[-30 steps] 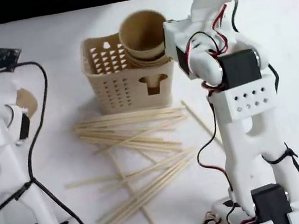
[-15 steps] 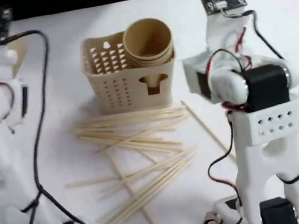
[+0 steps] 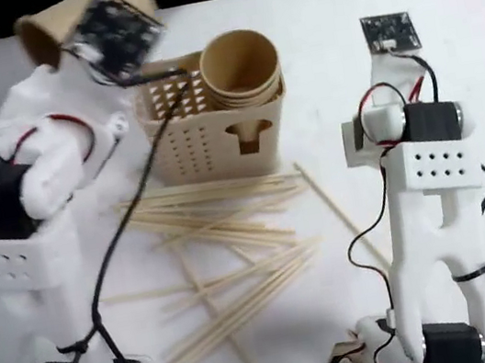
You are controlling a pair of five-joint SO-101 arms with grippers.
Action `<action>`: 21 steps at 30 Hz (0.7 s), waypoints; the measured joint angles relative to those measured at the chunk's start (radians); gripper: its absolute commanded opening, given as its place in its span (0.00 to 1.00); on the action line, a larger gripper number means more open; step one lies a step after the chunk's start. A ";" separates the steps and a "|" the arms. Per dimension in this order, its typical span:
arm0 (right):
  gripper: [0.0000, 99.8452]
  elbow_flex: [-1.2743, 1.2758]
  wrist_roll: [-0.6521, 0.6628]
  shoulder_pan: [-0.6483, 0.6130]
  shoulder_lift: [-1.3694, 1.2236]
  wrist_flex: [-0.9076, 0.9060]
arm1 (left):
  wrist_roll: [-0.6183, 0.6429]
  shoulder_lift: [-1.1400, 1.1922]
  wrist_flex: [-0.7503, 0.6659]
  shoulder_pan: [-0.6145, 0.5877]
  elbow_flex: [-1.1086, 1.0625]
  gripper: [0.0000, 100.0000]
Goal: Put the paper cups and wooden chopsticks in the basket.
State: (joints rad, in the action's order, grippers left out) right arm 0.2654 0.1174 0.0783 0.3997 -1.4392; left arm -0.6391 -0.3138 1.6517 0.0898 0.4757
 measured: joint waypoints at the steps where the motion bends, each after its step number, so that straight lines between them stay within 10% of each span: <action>1: 0.23 0.014 0.000 0.005 0.000 0.009 | -0.018 0.000 -0.008 0.021 0.000 0.02; 16: 0.23 0.141 0.000 0.091 0.000 0.107 | -0.149 0.207 -0.014 0.196 0.000 0.03; 21: 0.23 0.143 0.000 0.089 0.000 0.117 | -0.175 0.212 -0.011 0.242 0.000 0.17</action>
State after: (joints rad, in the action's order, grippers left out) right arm 0.4081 0.1174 0.1672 0.3997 -1.3226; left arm -0.8140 -0.1020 1.6410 0.3322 0.4757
